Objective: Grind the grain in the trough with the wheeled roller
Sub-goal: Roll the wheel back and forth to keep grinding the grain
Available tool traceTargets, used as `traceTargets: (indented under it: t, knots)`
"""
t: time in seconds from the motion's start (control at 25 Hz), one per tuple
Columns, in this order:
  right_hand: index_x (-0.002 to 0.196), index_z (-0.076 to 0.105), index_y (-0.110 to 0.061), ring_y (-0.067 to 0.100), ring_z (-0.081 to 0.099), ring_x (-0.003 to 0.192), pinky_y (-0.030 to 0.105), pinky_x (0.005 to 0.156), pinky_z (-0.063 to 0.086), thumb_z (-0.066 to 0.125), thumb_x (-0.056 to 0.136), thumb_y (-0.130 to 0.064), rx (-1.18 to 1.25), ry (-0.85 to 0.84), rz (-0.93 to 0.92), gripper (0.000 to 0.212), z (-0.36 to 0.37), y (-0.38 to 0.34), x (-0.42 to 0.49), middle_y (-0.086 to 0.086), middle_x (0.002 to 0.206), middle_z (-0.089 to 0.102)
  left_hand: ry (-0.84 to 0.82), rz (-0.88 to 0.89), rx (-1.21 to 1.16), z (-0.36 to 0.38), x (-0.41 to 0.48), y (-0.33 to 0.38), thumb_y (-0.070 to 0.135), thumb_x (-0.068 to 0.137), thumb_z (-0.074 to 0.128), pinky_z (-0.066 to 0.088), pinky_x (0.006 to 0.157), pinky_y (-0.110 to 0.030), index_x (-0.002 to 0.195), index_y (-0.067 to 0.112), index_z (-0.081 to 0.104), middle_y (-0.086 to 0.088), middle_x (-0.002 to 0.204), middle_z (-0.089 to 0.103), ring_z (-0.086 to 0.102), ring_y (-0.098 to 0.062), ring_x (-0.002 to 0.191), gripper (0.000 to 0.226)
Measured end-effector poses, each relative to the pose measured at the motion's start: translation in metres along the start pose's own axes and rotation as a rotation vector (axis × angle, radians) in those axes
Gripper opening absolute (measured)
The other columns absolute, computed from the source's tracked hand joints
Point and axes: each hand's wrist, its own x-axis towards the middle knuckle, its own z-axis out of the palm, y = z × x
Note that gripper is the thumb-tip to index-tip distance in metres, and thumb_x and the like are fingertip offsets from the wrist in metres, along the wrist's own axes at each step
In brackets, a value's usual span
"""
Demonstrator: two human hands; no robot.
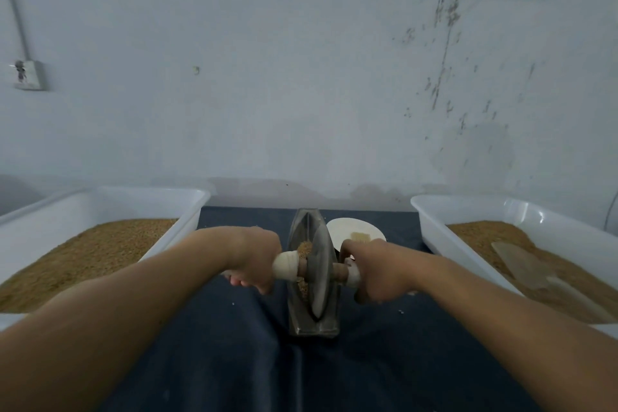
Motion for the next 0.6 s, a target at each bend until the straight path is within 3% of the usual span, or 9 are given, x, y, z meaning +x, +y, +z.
traceTargets:
  t: [0.08, 0.28, 0.4, 0.6]
  knots:
    - [0.115, 0.045, -0.034, 0.011, 0.055, 0.077, 0.029, 0.056, 0.043, 0.078, 0.07, -0.037, -0.008, 0.006, 0.035, 0.056, 0.002, 0.002, 0.003, -0.01, 0.091, 0.051, 0.017, 0.008, 0.07, 0.0, 0.004, 0.002, 0.031, 0.077, 0.072, 0.06, 0.062, -0.029, 0.088, 0.013, 0.07, -0.005, 0.074, 0.074, 0.068, -0.015, 0.056, 0.021]
    - [0.097, 0.065, -0.022, 0.023, 0.06, 0.087, 0.038, 0.08, 0.055, 0.08, 0.067, -0.04, -0.06, -0.06, 0.112, 0.038, 0.006, 0.002, 0.019, 0.001, 0.115, 0.041, 0.174, 0.088, 0.337, -0.004, 0.021, -0.002, 0.055, 0.067, 0.07, 0.043, 0.063, -0.033, 0.082, 0.031, 0.057, 0.006, 0.09, 0.059, 0.058, -0.019, 0.082, 0.031]
    - [0.096, 0.067, -0.016, 0.022, 0.06, 0.081, 0.031, 0.068, 0.051, 0.077, 0.075, -0.034, -0.06, -0.065, 0.124, 0.029, 0.015, 0.003, 0.025, 0.005, 0.1, 0.061, 0.209, 0.133, 0.336, 0.001, 0.034, -0.005, 0.054, 0.065, 0.066, 0.042, 0.062, -0.033, 0.077, 0.03, 0.055, 0.006, 0.094, 0.055, 0.055, -0.019, 0.083, 0.03]
    - [0.075, 0.067, -0.022, 0.016, 0.065, 0.067, 0.026, 0.051, 0.044, 0.067, 0.071, -0.029, -0.13, 0.017, 0.122, 0.009, 0.006, -0.001, 0.039, -0.004, 0.069, 0.069, 0.066, 0.087, -0.081, 0.019, 0.045, -0.022, 0.031, 0.071, 0.067, 0.056, 0.052, -0.029, 0.08, 0.022, 0.063, -0.003, 0.064, 0.071, 0.069, -0.016, 0.054, 0.012]
